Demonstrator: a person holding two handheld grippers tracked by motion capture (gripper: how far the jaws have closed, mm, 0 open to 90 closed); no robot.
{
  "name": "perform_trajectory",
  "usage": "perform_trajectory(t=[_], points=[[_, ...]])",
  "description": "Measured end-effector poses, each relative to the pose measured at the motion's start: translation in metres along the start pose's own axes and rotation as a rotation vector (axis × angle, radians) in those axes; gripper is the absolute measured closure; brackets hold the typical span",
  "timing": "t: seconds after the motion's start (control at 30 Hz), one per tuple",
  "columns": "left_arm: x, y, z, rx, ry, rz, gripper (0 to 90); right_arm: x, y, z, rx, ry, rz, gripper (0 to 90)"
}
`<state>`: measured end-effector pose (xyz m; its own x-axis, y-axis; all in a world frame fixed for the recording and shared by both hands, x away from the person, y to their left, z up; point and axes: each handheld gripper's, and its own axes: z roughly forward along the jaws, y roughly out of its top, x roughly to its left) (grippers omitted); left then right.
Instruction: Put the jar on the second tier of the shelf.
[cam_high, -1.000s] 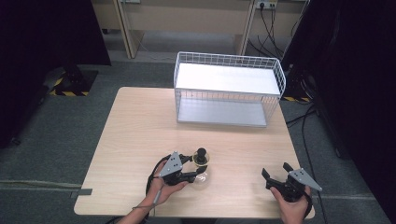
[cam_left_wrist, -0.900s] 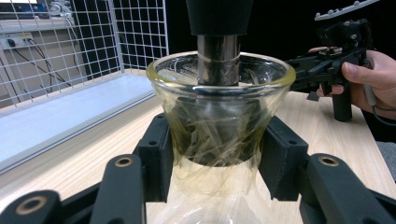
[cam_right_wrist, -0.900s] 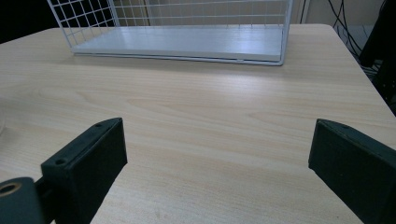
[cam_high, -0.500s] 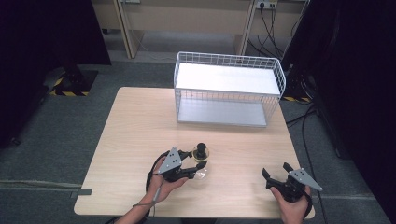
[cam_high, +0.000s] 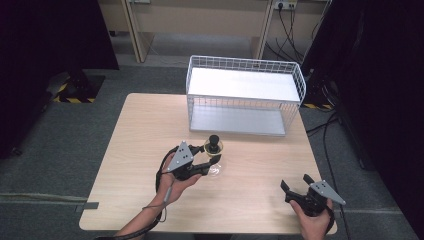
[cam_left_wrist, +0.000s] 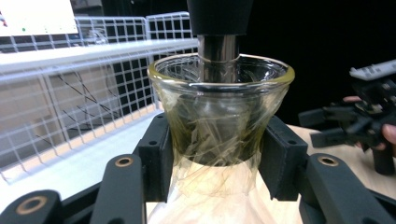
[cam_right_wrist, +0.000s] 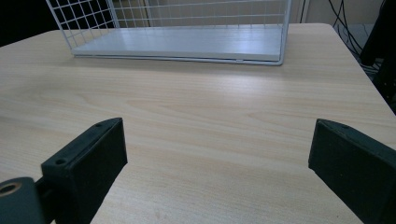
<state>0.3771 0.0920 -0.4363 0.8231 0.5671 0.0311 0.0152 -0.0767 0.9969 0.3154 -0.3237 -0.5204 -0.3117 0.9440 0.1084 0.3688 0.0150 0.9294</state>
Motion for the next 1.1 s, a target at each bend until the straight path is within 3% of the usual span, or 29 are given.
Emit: perform_trajectory(t=[0.27,0.77,1.1], points=[[0.010,0.020,0.005,-0.011,0.050,0.009,51.2,0.000,0.000,0.000,-0.002,0.000,0.002,4.5],[0.028,0.046,0.014,-0.039,0.151,0.017,51.2,-0.001,0.000,0.000,-0.005,0.001,0.006,4.5],[0.036,0.060,0.019,-0.052,0.196,0.020,51.2,-0.001,0.000,0.000,-0.005,0.000,0.010,4.5]])
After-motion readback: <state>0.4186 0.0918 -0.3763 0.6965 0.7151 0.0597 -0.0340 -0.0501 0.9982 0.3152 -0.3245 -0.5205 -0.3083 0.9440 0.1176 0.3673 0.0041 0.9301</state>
